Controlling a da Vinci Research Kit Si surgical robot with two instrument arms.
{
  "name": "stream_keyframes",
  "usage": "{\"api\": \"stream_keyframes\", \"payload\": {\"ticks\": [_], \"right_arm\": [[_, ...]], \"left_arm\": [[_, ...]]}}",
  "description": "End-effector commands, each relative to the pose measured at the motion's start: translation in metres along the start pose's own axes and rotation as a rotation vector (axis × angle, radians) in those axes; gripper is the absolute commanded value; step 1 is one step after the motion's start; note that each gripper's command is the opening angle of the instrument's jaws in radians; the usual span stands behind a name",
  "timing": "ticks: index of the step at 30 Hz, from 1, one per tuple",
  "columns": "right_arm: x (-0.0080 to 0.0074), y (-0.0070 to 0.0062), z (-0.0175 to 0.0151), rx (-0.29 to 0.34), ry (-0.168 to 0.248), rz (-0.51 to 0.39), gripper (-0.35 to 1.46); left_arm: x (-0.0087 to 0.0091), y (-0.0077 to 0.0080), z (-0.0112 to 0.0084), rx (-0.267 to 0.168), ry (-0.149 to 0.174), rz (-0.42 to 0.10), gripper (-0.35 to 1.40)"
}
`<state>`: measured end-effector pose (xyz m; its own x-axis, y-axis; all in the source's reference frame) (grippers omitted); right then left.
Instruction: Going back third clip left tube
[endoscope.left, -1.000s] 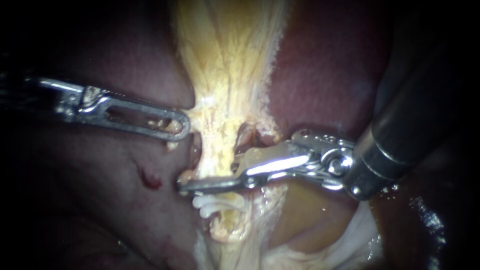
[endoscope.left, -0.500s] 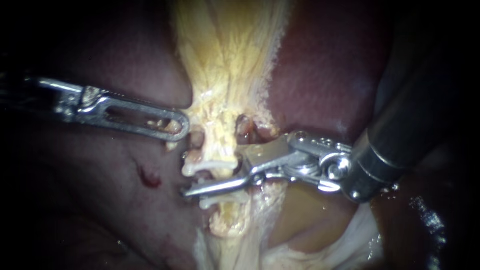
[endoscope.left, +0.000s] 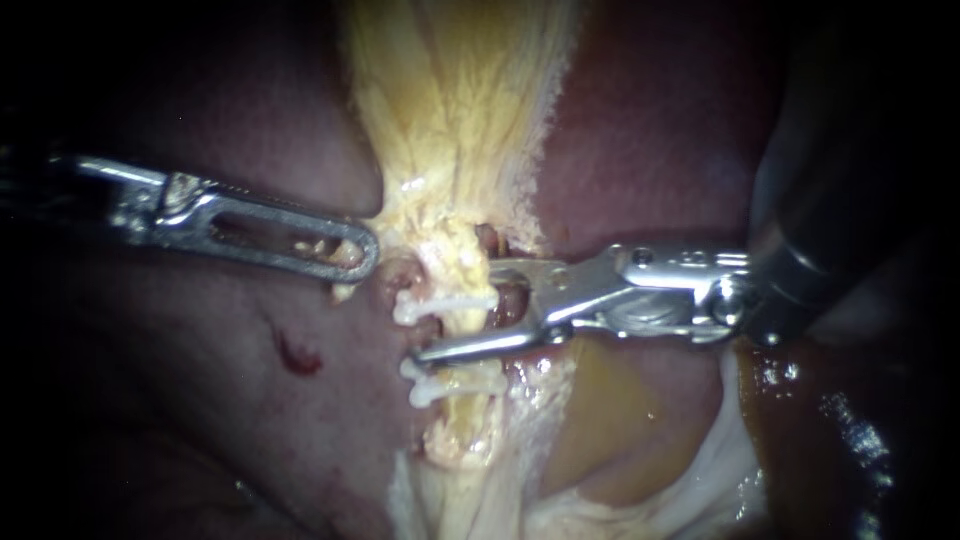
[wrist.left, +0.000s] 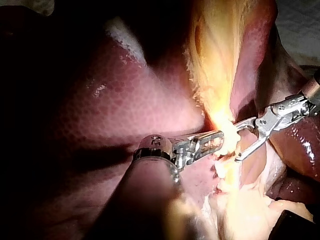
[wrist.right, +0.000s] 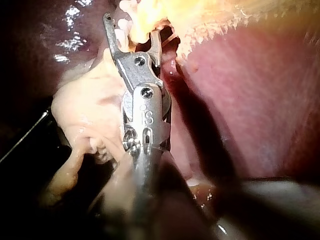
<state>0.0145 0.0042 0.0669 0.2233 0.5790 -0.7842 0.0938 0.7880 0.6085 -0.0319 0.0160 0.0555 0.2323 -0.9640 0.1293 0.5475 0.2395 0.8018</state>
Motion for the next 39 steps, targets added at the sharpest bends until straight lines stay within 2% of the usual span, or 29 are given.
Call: {"api": "stream_keyframes", "payload": {"ticks": [1,8,18,29,32,35,39], "right_arm": [[0.0002,-0.0001,-0.0006,-0.001,-0.001,-0.008,0.49],[0.0015,-0.0013,-0.0052,0.003,-0.022,-0.047,0.49],[0.0027,-0.0031,-0.0109,0.001,-0.03,-0.105,0.49],[0.0031,-0.0032,-0.0121,-0.007,-0.035,-0.154,0.49],[0.0031,-0.0032,-0.0121,-0.007,-0.035,-0.154,0.49],[0.0031,-0.0032,-0.0121,-0.007,-0.038,-0.154,0.49],[0.0031,-0.0031,-0.0121,-0.007,-0.038,-0.154,0.49]], "left_arm": [[0.0,0.0,0.0001,0.0,0.0,0.0,-0.35],[0.0,0.0001,0.0001,0.0,0.0,0.001,-0.35],[0.0,0.0001,0.0001,0.0,0.0,0.001,-0.35],[-0.0003,0.0005,0.0007,0.0,-0.001,0.001,-0.35],[-0.0003,0.0012,0.0016,-0.003,-0.003,0.003,-0.35],[-0.0002,0.0016,0.0034,-0.007,-0.013,0.004,-0.35],[0.0,0.0022,0.0063,-0.016,0.002,0.008,-0.35]]}}
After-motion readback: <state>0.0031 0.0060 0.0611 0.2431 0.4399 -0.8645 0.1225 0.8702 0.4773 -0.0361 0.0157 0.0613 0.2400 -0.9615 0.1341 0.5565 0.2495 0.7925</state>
